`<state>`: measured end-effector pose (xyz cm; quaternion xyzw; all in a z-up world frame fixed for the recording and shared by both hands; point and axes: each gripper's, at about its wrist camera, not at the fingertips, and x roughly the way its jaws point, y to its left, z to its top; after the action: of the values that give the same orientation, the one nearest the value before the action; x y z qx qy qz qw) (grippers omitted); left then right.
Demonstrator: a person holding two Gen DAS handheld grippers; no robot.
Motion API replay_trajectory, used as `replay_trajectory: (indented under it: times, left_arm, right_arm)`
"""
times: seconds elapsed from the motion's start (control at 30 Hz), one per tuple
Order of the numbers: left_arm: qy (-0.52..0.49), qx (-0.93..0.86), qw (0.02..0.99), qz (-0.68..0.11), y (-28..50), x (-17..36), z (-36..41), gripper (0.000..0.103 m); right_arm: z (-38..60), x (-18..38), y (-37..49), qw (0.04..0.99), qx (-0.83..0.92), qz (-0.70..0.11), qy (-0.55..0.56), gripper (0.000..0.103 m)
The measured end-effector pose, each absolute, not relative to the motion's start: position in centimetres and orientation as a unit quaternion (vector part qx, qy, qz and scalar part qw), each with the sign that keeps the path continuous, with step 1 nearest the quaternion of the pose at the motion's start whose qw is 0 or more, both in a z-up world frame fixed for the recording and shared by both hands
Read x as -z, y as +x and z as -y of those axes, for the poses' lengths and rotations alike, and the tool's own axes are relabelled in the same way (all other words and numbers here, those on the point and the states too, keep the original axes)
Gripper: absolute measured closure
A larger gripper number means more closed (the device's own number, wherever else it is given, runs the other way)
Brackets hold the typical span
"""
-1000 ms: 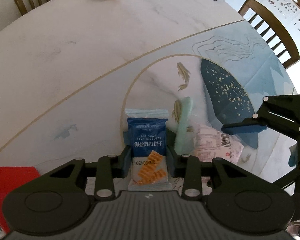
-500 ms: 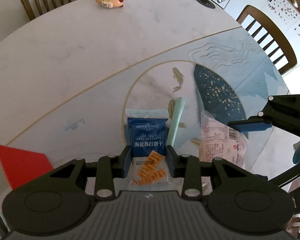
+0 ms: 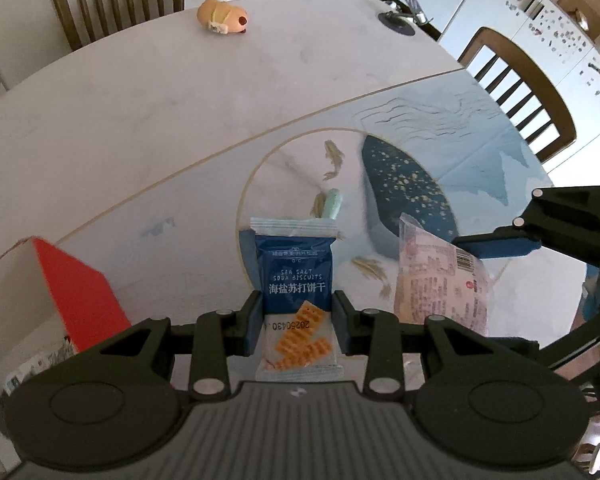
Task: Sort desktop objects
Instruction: 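Carry the cracker packet in the left tool and pink bag in the right tool to the box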
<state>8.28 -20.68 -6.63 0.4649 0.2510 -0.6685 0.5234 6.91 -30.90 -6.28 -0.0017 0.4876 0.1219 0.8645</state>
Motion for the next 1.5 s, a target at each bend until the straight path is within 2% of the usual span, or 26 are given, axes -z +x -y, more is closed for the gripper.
replay_trajectory:
  times: [0.67, 1.5]
  left_arm:
    - [0.436, 0.697, 0.521, -0.229, 11.7, 1.4, 12.1, 0.068]
    - [0.408, 0.664, 0.578, -0.242, 23.9, -2.8, 7.4, 0.068]
  right_arm:
    - [25.5, 1.5, 4.5, 0.875, -0.160, -0.457, -0.024, 0.043]
    - [14.6, 0.4, 8.2, 0.865, -0.233, -0.440, -0.062, 0.043]
